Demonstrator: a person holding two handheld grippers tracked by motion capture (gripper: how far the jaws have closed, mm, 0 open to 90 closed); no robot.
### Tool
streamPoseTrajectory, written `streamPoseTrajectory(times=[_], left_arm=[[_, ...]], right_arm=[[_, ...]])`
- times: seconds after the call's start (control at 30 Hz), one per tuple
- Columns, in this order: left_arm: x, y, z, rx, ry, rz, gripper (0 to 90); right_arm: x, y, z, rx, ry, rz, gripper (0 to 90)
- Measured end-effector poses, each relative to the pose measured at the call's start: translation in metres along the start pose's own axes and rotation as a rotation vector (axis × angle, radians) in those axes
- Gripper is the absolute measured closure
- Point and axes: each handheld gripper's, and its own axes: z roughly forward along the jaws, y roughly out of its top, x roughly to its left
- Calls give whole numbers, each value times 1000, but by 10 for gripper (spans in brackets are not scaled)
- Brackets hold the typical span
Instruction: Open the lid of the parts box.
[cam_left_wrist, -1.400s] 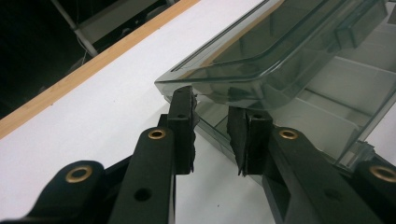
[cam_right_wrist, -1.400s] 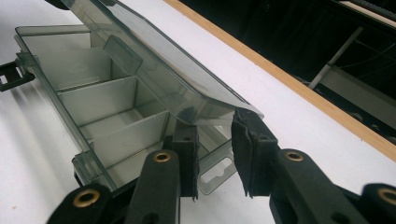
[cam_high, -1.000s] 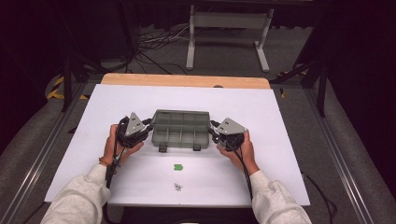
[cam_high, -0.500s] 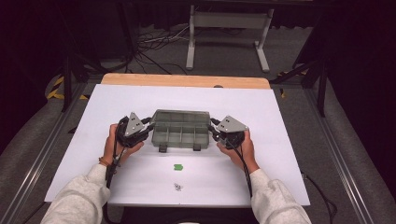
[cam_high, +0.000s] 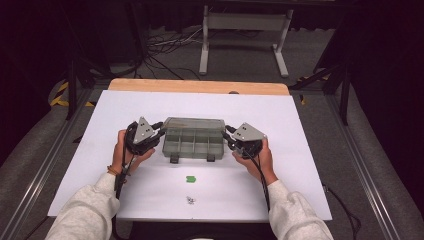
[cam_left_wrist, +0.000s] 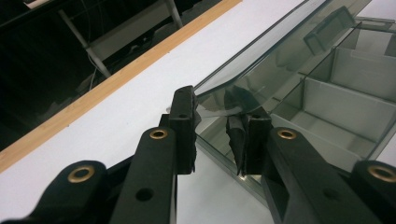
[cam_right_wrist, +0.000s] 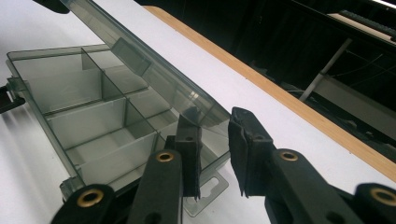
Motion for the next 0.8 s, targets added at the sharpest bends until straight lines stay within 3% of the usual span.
streamPoseTrajectory(times=[0.53, 0.8], left_arm=[[5, 10, -4, -33, 8, 8, 735], [12, 20, -7, -48, 10, 22, 757]], right_arm=[[-5, 10, -1, -35, 1, 17, 726], [-13, 19, -5, -48, 5, 36, 759]])
